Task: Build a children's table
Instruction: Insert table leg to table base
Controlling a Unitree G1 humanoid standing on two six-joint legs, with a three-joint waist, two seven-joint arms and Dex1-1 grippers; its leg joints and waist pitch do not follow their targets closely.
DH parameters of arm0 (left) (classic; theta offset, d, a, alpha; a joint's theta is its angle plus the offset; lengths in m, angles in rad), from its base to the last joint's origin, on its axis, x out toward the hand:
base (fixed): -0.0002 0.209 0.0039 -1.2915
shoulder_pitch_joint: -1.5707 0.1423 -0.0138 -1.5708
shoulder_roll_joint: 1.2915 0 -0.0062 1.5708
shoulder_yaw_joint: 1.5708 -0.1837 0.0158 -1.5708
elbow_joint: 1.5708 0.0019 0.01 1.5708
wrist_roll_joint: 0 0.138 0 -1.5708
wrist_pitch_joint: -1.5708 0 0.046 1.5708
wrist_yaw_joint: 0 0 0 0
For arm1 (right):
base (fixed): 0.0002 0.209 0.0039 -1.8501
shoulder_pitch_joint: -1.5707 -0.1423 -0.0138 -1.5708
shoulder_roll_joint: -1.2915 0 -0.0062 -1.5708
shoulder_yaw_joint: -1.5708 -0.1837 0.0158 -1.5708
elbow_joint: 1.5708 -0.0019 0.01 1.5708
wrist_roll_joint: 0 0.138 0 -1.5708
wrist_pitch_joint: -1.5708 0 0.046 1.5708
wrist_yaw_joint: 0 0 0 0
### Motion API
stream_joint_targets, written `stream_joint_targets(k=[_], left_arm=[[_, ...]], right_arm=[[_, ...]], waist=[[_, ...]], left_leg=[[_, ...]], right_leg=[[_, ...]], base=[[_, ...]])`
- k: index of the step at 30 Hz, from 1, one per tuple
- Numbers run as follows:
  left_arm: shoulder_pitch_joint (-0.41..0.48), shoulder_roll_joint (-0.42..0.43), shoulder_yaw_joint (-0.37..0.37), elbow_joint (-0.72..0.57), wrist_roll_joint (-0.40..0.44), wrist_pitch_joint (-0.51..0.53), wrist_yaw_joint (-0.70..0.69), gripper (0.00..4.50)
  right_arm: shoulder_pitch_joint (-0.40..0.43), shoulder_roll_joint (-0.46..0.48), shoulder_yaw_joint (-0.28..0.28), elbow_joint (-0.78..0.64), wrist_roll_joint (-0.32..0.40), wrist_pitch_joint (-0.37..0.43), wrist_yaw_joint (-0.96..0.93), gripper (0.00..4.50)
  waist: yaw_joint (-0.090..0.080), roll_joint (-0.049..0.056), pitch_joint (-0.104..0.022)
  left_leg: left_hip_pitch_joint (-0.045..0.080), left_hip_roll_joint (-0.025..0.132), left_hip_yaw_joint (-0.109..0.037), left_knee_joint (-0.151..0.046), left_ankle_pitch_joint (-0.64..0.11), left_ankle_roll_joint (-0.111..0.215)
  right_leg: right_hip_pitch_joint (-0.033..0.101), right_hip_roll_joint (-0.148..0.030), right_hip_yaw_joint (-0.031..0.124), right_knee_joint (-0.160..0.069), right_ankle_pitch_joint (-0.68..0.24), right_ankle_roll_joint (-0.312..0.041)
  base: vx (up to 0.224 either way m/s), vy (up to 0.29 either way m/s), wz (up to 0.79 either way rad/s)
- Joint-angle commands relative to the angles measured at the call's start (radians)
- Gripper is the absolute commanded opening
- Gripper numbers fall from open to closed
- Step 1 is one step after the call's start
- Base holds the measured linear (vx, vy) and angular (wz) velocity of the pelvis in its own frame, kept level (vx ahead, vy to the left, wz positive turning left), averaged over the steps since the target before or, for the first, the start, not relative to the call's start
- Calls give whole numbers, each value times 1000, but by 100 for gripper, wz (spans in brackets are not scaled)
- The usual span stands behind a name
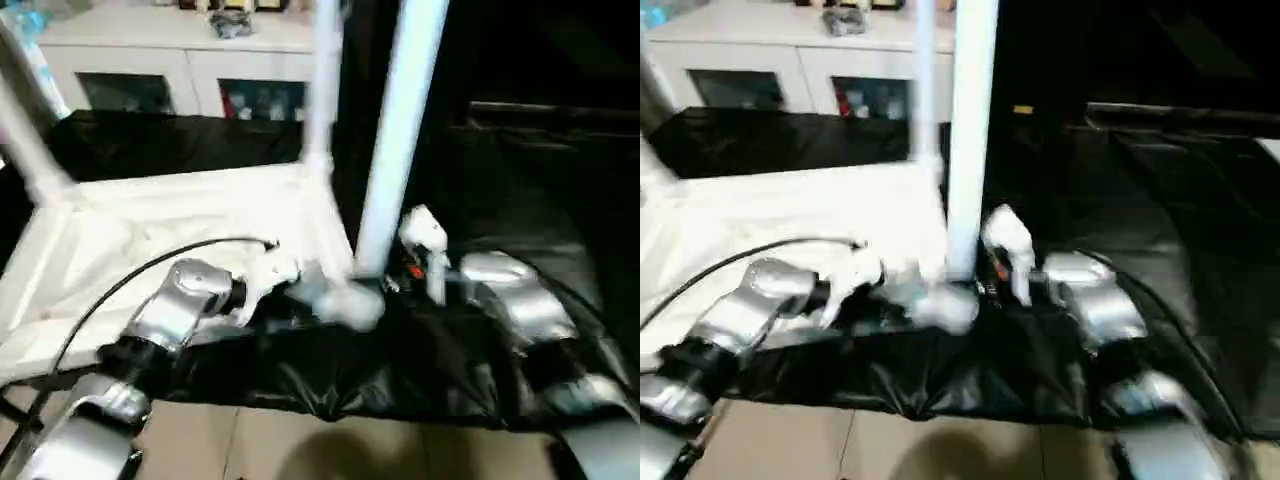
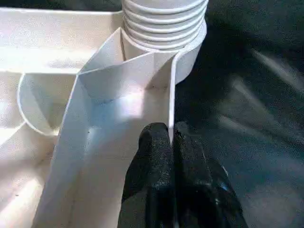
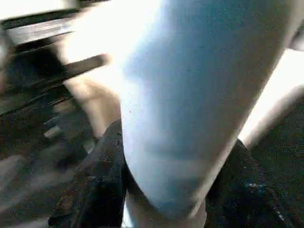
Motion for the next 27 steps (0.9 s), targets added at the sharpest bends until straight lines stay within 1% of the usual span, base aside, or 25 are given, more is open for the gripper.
stream_joint_targets(k=[1, 2, 4, 5, 6, 7, 8, 9, 10, 11, 13, 16, 17, 18, 20, 21, 22, 23, 24, 25, 26, 27], left_arm=[[-78, -41, 80, -66, -21, 25, 92, 0], [-78, -41, 80, -66, -21, 25, 92, 0], [-89, -95, 98, -80, -16, 85, 194, 0], [-95, -118, 103, -85, -10, 108, 242, 0], [-99, -135, 105, -88, -3, 129, 281, 0], [-103, -153, 107, -89, 5, 144, 320, 0], [-103, -153, 107, -89, 5, 144, 320, 0], [-106, -170, 108, -89, 15, 155, 356, 0], [-108, -189, 108, -83, 21, 161, 383, 0], [-108, -194, 108, -81, 22, 162, 390, 0], [-107, -203, 105, -78, 27, 164, 403, 0], [-102, -211, 104, -81, 24, 165, 407, 0], [-101, -210, 100, -86, 24, 168, 407, 0], [-98, -207, 94, -92, 23, 170, 403, 0], [-97, -205, 92, -94, 22, 169, 400, 0], [-96, -204, 91, -96, 22, 169, 399, 0], [-96, -204, 91, -96, 22, 169, 399, 0], [-92, -202, 88, -100, 21, 167, 392, 0], [-91, -201, 87, -103, 20, 166, 388, 0], [-84, -193, 78, -116, 17, 155, 366, 0], [-84, -193, 78, -116, 17, 155, 366, 0], [-83, -192, 76, -118, 17, 152, 362, 0]], right_arm=[[5, 13, -3, 161, -84, 29, -194, 187], [5, 13, -3, 161, -84, 29, -194, 187], [-34, 50, -20, 234, -90, 44, -325, 187], [-50, 65, -23, 263, -93, 48, -368, 187], [-62, 75, -23, 283, -97, 46, -396, 186], [-72, 84, -21, 301, -102, 42, -415, 186], [-72, 84, -21, 301, -102, 42, -415, 186], [-83, 95, -21, 317, -103, 37, -434, 186], [-97, 109, -28, 343, -104, 29, -453, 186], [-101, 113, -30, 349, -104, 26, -457, 186], [-110, 122, -34, 367, -105, 18, -468, 186], [-119, 137, -41, 386, -100, 10, -471, 186], [-124, 143, -44, 399, -98, 3, -474, 186], [-131, 148, -50, 411, -96, -5, -480, 186], [-132, 149, -53, 413, -94, -7, -483, 186], [-135, 151, -61, 416, -85, -5, -476, 221], [-135, 151, -61, 416, -85, -5, -476, 221], [-138, 152, -69, 418, -78, -6, -472, 242], [-140, 152, -71, 419, -76, -7, -470, 259], [-154, 153, -86, 427, -70, -16, -459, 259], [-154, 153, -86, 427, -70, -16, -459, 266], [-156, 153, -88, 428, -70, -18, -457, 275]], waist=[[0, -2, -58], [-4, -1, -59], [-5, -1, -63], [-5, 0, -66], [-3, 1, -67], [-1, 0, -68], [4, -2, -71], [4, -1, -71], [4, -2, -72], [5, -1, -72], [7, 1, -69], [5, 0, -67], [3, 3, -65], [2, 5, -65], [-1, 3, -65], [-1, 3, -65], [-1, 3, -66], [-2, 6, -65], [-2, 5, -65], [-2, 5, -65], [0, 6, -67], [0, 6, -67]], left_leg=[[9, 32, -21, -83, -378, -23], [8, 32, -20, -82, -371, -20], [5, 32, -16, -79, -336, -9], [6, 33, -14, -78, -306, -7], [8, 31, -11, -75, -287, 1], [6, 29, -9, -72, -274, 8], [2, 28, -8, -71, -241, 23], [0, 28, -7, -70, -227, 30], [-1, 29, -7, -69, -205, 41], [0, 30, -6, -69, -199, 47], [2, 30, -6, -71, -216, 50], [3, 31, -7, -74, -257, 39], [3, 31, -9, -75, -281, 29], [5, 31, -10, -76, -294, 25], [5, 31, -10, -76, -299, 22], [4, 31, -10, -77, -298, 23], [4, 31, -10, -76, -296, 24], [4, 32, -10, -77, -295, 24], [4, 31, -10, -77, -297, 25], [5, 32, -11, -77, -298, 25], [8, 34, -10, -76, -294, 24], [6, 33, -8, -75, -289, 27]], right_leg=[[45, -62, 41, -89, -476, -164], [43, -61, 42, -86, -448, -175], [46, -59, 46, -79, -367, -197], [46, -58, 47, -72, -309, -222], [46, -57, 46, -72, -282, -233], [49, -56, 46, -71, -266, -236], [53, -56, 45, -68, -228, -241], [55, -56, 45, -65, -204, -246], [56, -55, 45, -62, -169, -255], [56, -55, 44, -61, -158, -262], [56, -55, 43, -64, -178, -261], [55, -55, 43, -69, -227, -250], [54, -57, 43, -72, -260, -241], [53, -56, 42, -74, -273, -235], [52, -55, 43, -75, -273, -233], [53, -55, 43, -73, -267, -234], [52, -55, 43, -73, -262, -236], [52, -55, 43, -72, -256, -239], [52, -55, 43, -73, -255, -240], [52, -55, 43, -71, -250, -243], [51, -56, 44, -72, -240, -253], [50, -57, 45, -71, -227, -255]], base=[[0, 0, 0], [0, 0, 0], [0, 0, 0], [0, 0, 0], [0, 0, 0], [0, 0, 0], [0, 0, 0], [0, 0, 0], [0, 0, 0], [0, 0, 0], [0, 0, 0], [0, 0, 0], [0, 0, 0], [0, 0, 0], [0, 0, 0], [0, 0, 0], [0, 0, 0], [0, 0, 0], [0, 0, 0], [0, 0, 0], [0, 0, 0], [0, 0, 0]])
